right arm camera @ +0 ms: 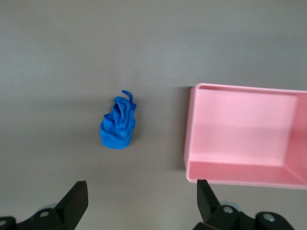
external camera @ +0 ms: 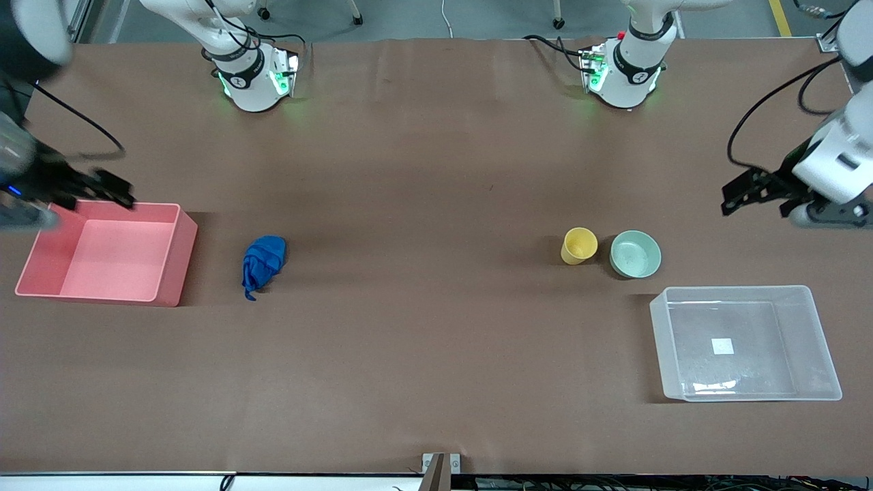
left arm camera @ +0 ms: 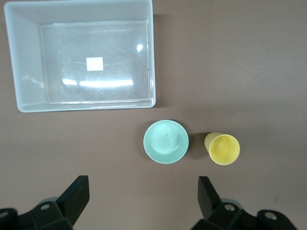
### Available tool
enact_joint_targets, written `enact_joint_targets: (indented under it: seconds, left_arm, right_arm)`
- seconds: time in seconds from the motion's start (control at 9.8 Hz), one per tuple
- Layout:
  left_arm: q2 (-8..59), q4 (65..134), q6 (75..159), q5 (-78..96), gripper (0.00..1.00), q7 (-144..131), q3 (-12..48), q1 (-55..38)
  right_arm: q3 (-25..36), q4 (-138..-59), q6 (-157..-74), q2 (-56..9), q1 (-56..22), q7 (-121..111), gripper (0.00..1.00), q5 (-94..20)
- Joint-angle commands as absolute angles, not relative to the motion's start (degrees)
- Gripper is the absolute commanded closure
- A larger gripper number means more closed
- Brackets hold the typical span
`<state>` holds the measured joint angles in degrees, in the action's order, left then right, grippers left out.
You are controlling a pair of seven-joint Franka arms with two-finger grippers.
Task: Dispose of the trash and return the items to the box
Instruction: 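Move the right gripper to the blue glove while the left gripper reaches the bowl, then grasp the blue glove with the right gripper while the left gripper grasps the bowl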
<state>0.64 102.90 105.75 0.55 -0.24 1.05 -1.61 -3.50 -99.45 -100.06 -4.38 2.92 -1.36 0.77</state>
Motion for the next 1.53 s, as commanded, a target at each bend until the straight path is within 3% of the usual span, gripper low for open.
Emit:
enact_joint_targets:
  seconds: [0.0,0.31,0.61,0.92,1.02,1.12,1.22,1.33,1.43]
  left_arm:
    - [0.1,115.7,116.6,1.4,0.0,-0.6,1.2,-1.2]
    - [3.1,127.1,131.6,1.4,0.0,-0.6,1.2,-1.0]
    - [9.8,130.4,141.8,1.4,0.0,-0.6,1.2,-1.1]
    - [17.7,130.3,149.2,1.4,0.01,-0.5,1.2,-1.0]
    - [19.7,130.2,150.8,1.4,0.01,-0.5,1.3,-1.0]
    - [21.2,130.3,152.6,1.3,0.01,-0.5,1.3,-1.0]
    - [22.3,130.3,153.4,1.3,0.07,-0.5,1.3,-1.0]
    - [22.8,130.3,154.2,1.3,0.36,-0.5,1.3,-1.0]
    - [22.8,130.4,154.2,1.3,0.78,0.3,1.3,-1.0]
  right_arm:
    - [-4.5,-108.8,-111.7,-7.5,2.9,-1.2,0.0,0.3]
    - [-4.5,-121.0,-133.3,-13.2,-0.5,1.8,0.0,0.4]
    - [-4.6,-129.0,-151.4,-18.8,-2.7,2.1,0.0,0.8]
    - [-4.6,-131.2,-155.5,-21.4,-2.6,2.1,0.04,0.8]
    - [-4.6,-131.0,-156.6,-22.3,-2.5,2.1,0.17,0.9]
    - [-4.6,-131.1,-159.1,-23.4,-2.4,2.1,0.41,0.9]
    - [-4.6,-131.0,-159.0,-23.5,-2.2,2.1,0.71,0.8]
    - [-4.7,-130.8,-158.2,-23.5,-2.0,3.8,0.9,0.8]
    - [-4.7,-130.6,-157.4,-23.3,-2.3,5.2,0.98,0.8]
